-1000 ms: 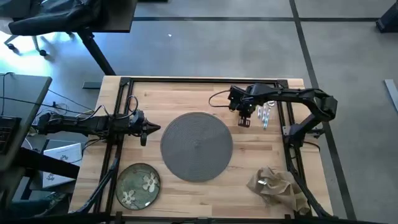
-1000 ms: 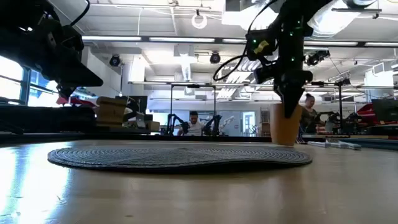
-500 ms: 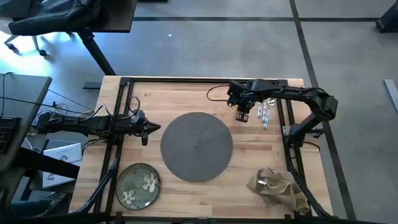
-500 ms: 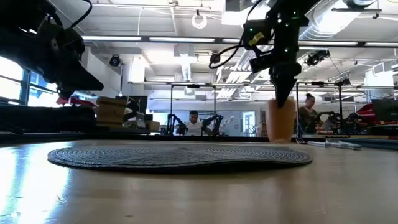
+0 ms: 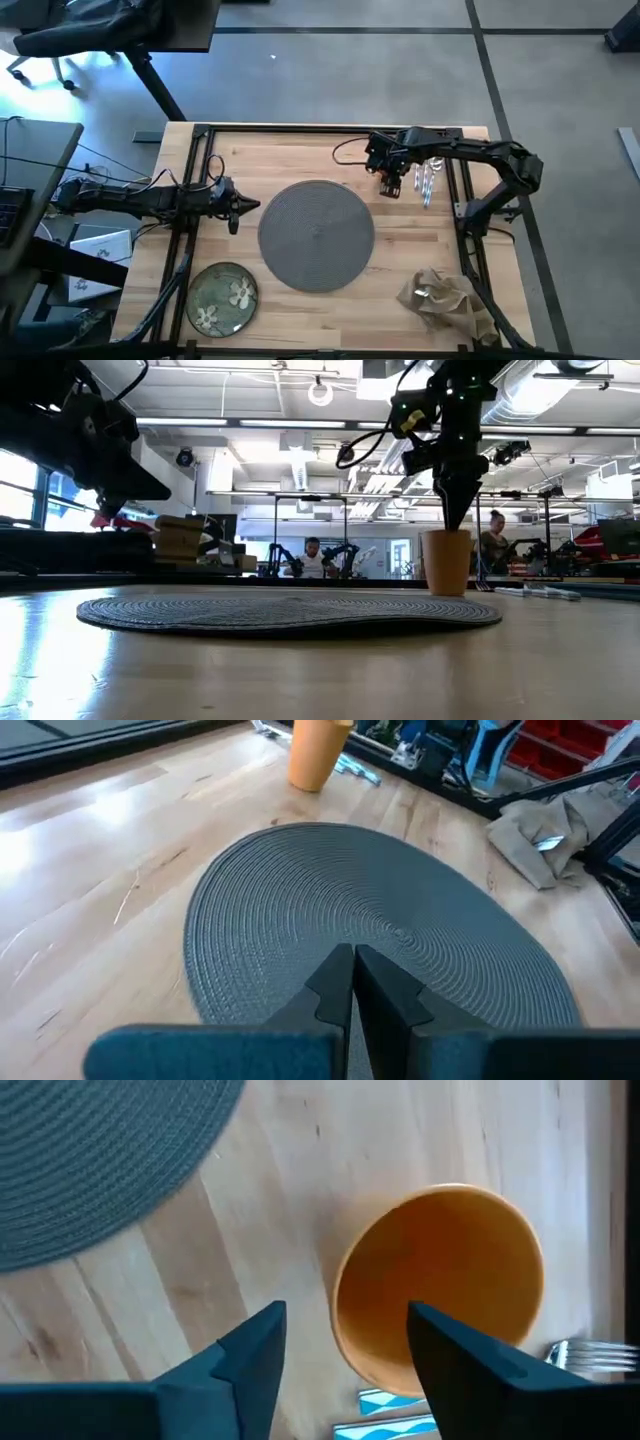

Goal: Set table place
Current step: Adjust the gray table mat

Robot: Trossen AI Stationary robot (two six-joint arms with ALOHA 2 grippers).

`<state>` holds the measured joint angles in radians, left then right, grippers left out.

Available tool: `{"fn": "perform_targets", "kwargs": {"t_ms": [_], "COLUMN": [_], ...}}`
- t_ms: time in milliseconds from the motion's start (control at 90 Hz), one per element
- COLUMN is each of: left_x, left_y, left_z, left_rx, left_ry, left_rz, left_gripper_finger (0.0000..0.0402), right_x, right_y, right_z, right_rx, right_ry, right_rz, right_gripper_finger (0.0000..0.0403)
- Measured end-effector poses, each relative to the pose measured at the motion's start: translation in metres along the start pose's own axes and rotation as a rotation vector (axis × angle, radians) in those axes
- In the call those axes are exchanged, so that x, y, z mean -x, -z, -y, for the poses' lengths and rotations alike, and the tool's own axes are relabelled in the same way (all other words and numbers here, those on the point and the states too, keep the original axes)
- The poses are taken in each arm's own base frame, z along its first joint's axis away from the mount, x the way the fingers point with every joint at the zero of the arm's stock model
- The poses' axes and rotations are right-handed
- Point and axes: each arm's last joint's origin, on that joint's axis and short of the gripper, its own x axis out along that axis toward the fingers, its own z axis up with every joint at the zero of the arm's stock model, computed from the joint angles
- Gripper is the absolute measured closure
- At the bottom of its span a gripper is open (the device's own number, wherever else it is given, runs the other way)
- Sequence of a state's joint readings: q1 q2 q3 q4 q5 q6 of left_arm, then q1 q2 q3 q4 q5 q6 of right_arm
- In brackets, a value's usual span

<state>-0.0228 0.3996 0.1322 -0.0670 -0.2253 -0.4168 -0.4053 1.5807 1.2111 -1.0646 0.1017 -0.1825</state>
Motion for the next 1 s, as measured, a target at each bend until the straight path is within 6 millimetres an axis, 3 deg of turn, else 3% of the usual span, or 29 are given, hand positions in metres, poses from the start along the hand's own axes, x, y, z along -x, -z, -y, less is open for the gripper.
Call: {"fn": "perform_targets", "kwargs": {"t_ms": [100, 200, 289, 367, 522, 622, 767, 1000], "left_x": [0.000, -0.001, -0.008, -0.017, -0.037, -0.047, -0.057, -0.076], "left_y": [-0.010, -0.026, -0.027, -0.025, -0.005, 0.009, 0.031, 0.053], "left_z": [0.008, 0.022, 0.031, 0.040, 0.051, 0.056, 0.060, 0.062], "left_rx": [0.018, -0.032, -0.092, -0.114, -0.065, 0.019, 0.040, 0.047], "left_ry": [0.084, 0.139, 0.120, 0.116, 0.098, 0.092, 0.039, -0.006], "left_rz": [0.050, 0.041, -0.029, -0.093, -0.273, -0.386, -0.492, -0.517], "left_gripper_finger": [0.0401, 0.0401, 0.0401, 0.0401, 0.0401, 0.0401, 0.0401, 0.0401], "right_x": [0.017, 0.043, 0.058, 0.060, 0.027, -0.007, -0.039, -0.069], "right_y": [0.001, 0.002, -0.002, -0.006, -0.003, 0.007, 0.017, 0.021], "right_z": [-0.002, -0.015, -0.042, -0.078, -0.154, -0.185, -0.205, -0.214], "right_rx": [-0.019, -0.087, -0.083, -0.006, 0.126, 0.121, 0.039, 0.003], "right_ry": [-0.040, -0.208, -0.380, -0.434, -0.332, -0.225, -0.120, -0.057], "right_rz": [-0.021, 0.017, 0.131, 0.230, 0.362, 0.370, 0.368, 0.285], "right_gripper_finger": [0.0213, 0.0213, 0.0213, 0.0213, 0.0213, 0.0213, 0.0213, 0.0213]}}
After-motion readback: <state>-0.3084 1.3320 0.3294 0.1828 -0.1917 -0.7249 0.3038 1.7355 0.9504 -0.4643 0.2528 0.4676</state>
